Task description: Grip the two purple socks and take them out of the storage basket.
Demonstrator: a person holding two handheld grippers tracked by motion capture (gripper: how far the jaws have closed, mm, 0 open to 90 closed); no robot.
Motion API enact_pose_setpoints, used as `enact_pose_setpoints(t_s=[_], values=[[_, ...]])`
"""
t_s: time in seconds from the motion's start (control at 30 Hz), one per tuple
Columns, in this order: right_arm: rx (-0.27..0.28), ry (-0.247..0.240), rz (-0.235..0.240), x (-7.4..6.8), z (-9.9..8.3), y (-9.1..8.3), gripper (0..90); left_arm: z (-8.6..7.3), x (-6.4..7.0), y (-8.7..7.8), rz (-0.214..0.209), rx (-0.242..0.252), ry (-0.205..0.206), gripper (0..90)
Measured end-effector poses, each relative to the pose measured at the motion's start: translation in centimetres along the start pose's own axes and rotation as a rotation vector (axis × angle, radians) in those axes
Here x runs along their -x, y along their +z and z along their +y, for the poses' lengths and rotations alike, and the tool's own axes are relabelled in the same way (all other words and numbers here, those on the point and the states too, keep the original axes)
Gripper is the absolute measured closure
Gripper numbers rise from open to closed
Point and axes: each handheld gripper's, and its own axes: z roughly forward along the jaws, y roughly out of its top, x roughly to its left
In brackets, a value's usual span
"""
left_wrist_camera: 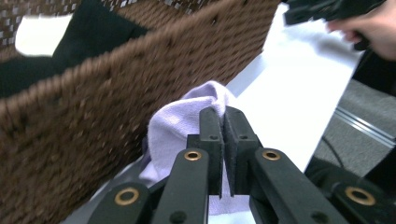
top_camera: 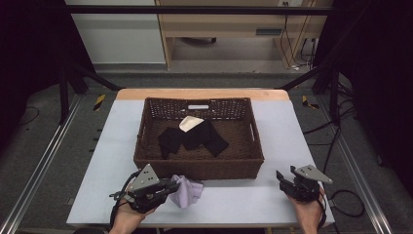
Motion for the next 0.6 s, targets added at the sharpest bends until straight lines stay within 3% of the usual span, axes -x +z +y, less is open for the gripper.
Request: enact_pose_setpoints(t_s=[0.23,0.33,0.5,0.6], values=[[-0.011,0.014,0.013,0.0,-0.1,0.3,38.7,-1.6,-0.9,2.2,0.045,-0.072,-0.021,84.1],[-0.023,0.009,0.015,-0.1,-0.2,0.6,36.2,-1.8,-1.1,2.5,0.066,-0.087,-0.034,73.6],[-0.032,0.006,0.018,-0.2,-0.3,0.7,33.8,-2.1,-1.5,1.9,0.127,-0.047,-0.063,46.2],[-0.028,0.007,0.015,-0.1,-0.3,0.7,32.7,-2.4,-2.2,1.3,0.140,-0.030,-0.102,38.5]])
